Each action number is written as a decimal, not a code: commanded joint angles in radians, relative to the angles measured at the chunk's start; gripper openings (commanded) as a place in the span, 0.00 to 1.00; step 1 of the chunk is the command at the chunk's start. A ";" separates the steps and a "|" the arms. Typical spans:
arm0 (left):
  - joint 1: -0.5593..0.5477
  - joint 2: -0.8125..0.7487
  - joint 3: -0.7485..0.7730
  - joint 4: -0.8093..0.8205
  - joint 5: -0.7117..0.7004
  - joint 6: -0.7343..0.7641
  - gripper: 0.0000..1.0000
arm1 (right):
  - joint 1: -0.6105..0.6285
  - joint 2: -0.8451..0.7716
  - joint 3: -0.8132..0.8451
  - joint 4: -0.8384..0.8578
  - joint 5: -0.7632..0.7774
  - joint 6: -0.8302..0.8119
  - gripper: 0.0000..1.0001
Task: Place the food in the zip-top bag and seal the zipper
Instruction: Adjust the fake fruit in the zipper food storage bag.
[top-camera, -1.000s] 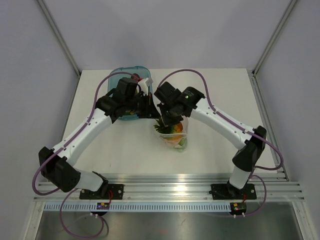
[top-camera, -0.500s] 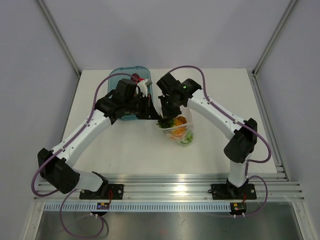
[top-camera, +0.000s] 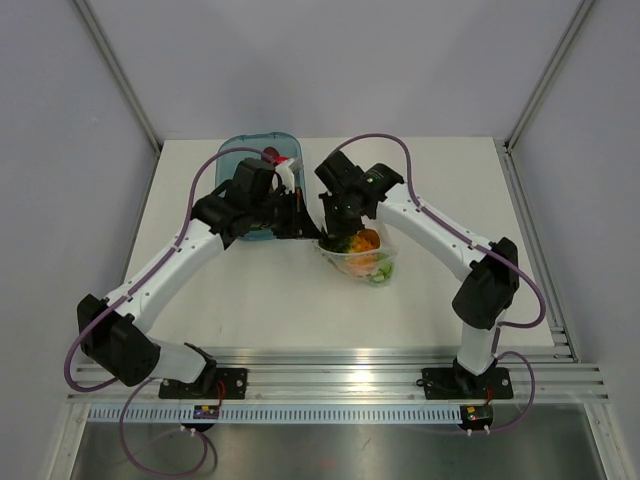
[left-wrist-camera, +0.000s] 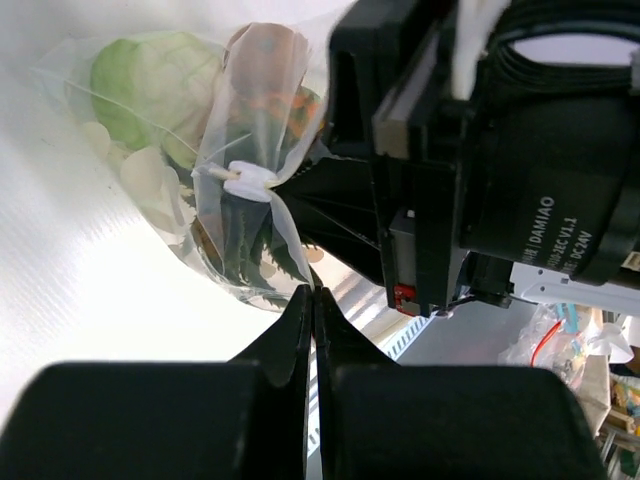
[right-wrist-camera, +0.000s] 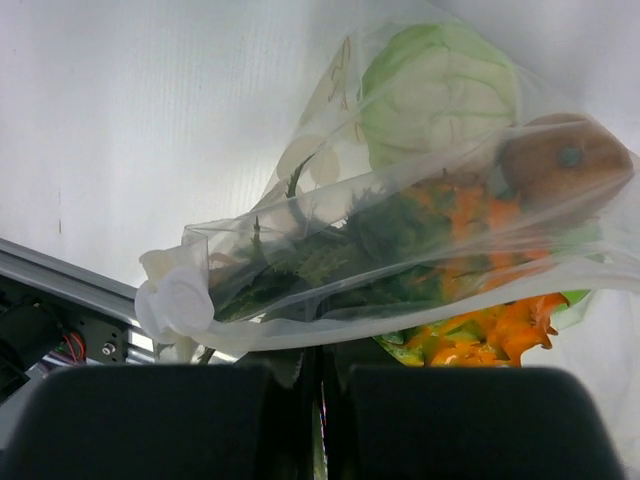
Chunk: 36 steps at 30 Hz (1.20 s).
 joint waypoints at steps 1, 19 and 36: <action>-0.005 -0.016 0.013 0.139 0.028 -0.062 0.00 | -0.011 -0.012 -0.080 -0.059 0.138 -0.009 0.04; -0.003 0.010 0.001 0.194 -0.007 -0.128 0.00 | 0.030 -0.463 -0.201 0.060 0.149 0.014 0.42; -0.003 0.030 0.045 0.116 -0.001 -0.037 0.00 | -0.061 -0.608 -0.300 0.168 -0.003 -0.205 0.64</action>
